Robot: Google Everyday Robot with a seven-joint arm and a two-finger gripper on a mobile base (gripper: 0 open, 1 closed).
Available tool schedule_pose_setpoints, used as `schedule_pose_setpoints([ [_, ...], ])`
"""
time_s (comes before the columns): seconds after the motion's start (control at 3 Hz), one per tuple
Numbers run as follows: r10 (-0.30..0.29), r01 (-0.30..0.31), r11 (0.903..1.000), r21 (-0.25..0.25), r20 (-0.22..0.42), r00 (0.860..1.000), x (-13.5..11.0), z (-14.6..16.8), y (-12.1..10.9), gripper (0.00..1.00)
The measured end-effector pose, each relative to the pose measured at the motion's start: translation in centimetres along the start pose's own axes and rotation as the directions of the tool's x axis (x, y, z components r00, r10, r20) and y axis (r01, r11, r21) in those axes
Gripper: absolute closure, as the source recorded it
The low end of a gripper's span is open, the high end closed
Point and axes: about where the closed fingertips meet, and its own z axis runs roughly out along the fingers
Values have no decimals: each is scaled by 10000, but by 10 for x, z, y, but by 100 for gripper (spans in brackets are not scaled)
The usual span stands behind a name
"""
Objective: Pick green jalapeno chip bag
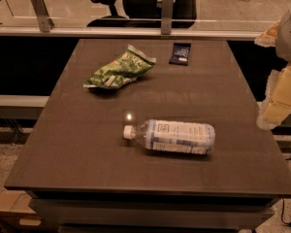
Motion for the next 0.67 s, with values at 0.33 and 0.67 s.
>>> schedule_pose_setpoints([
  [0.33,0,0,10000,2,1,10000,0,0,0,0],
  [0.67,-246,240,9993,293,177,9995,-6,-6,-8,0],
])
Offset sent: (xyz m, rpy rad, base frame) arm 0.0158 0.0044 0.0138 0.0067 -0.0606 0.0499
